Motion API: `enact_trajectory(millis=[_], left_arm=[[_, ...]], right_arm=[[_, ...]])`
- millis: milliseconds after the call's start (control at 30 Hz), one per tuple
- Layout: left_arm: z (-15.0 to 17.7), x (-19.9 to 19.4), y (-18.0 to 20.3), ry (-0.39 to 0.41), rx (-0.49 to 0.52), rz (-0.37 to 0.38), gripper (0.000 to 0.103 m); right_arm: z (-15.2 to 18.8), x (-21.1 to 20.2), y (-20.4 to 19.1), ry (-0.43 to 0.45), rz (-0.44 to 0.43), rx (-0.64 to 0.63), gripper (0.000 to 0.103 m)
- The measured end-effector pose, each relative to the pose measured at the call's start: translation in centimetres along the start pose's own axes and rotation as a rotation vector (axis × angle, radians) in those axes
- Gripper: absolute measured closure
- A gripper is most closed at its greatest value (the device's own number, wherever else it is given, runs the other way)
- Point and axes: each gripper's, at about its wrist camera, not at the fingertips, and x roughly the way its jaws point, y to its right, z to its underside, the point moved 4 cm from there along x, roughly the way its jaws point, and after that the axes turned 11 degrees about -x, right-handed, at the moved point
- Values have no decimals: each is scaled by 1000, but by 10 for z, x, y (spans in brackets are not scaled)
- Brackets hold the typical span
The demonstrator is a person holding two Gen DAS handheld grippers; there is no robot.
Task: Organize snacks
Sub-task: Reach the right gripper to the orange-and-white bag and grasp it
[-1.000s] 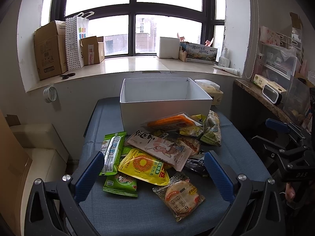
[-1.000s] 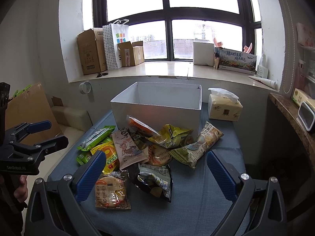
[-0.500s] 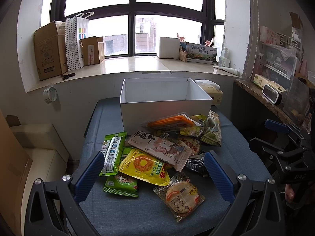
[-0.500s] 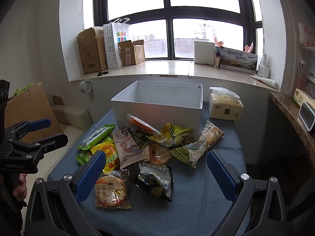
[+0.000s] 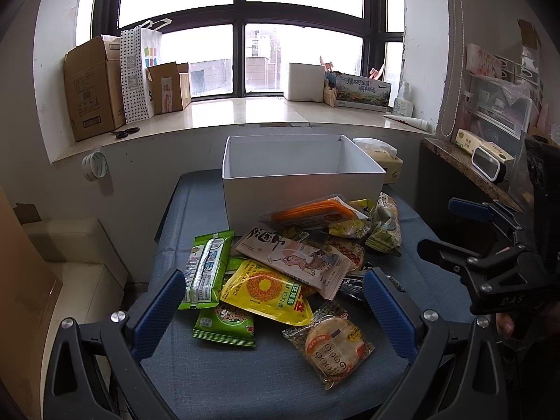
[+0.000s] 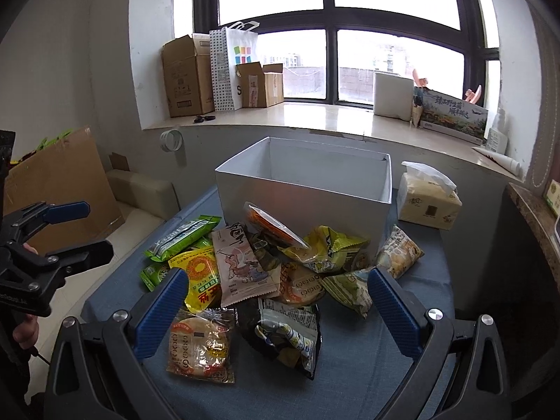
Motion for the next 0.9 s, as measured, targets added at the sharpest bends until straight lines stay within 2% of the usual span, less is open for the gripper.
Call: enact_trajectory(millis=[167, 300, 467, 633, 667, 700, 733, 767, 900], left_arm=[[2, 1, -11, -5, -16, -14, 0], [3, 3, -17, -9, -27, -22, 0], [5, 3, -23, -10, -35, -27, 0], [8, 5, -31, -18, -50, -38, 0], [8, 6, -33, -20, -54, -38, 0], [9, 7, -34, -22, -58, -41, 0], [9, 7, -36, -25, -62, -44, 0], [9, 7, -37, -26, -65, -45, 0], [11, 6, -41, -21, -70, -50, 0]], right_arm=[[-16, 55, -2, -77, 49, -134, 0], [-27, 102, -5, -132, 1, -208, 0], [-29, 150, -8, -217, -25, -225, 0], [-23, 165, -19, -241, -73, -219, 3], [-22, 168, -21, -247, -66, -227, 14], [-20, 170, -23, -260, -68, -241, 46], [-17, 173, -25, -282, -64, -260, 69], [-14, 177, -25, -312, -47, -272, 85], [-7, 174, -24, -317, -35, -272, 85]])
